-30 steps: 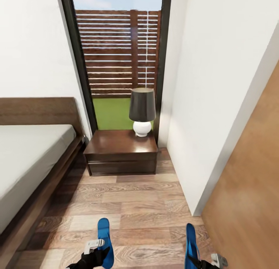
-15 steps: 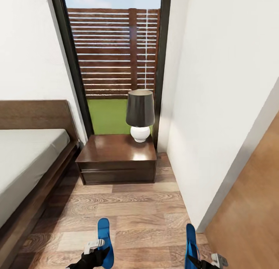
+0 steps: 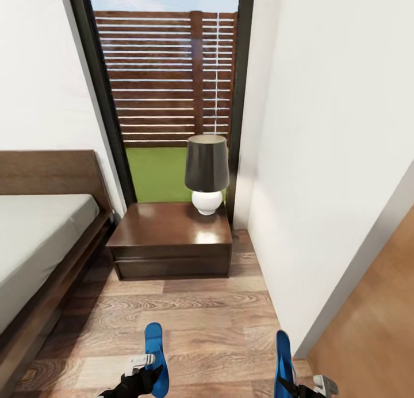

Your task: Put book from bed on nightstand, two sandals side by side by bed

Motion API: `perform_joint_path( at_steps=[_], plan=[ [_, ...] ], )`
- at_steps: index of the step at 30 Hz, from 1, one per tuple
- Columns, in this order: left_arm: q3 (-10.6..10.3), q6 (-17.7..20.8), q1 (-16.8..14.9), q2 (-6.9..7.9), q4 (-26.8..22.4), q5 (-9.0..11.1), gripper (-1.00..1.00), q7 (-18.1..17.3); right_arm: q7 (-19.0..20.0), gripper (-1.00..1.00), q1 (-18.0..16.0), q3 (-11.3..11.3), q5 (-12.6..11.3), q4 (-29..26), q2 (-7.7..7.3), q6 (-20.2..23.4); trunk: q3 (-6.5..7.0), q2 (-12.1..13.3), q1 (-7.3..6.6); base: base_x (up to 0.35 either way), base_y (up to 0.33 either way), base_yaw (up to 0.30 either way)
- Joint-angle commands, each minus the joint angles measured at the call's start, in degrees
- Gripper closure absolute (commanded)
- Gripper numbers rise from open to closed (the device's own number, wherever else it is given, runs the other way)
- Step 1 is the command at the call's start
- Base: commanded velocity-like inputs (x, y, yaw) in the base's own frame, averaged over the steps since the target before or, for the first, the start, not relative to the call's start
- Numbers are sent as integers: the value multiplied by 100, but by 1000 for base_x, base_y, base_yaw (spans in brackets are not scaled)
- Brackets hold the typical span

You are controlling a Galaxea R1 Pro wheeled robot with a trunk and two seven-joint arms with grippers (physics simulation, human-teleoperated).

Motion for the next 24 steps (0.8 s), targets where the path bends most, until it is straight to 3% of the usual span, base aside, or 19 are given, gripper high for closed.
perform_joint_path(
  at_steps=[1,7,24],
  plan=[
    [-48,-23,-4,2,4,50,100,-8,4,100,-3,45,-26,4,0,-35,-5,-2,2,252,-119,0],
    [-48,-23,-4,2,4,50,100,-9,3,100,-3,45,-26,4,0,-34,-5,-2,2,212,-87,43],
    [-56,-23,-4,-5,4,50,100,-9,21,100,-3,46,-26,4,0,-34,-5,-2,2,39,-32,277]
  ],
)
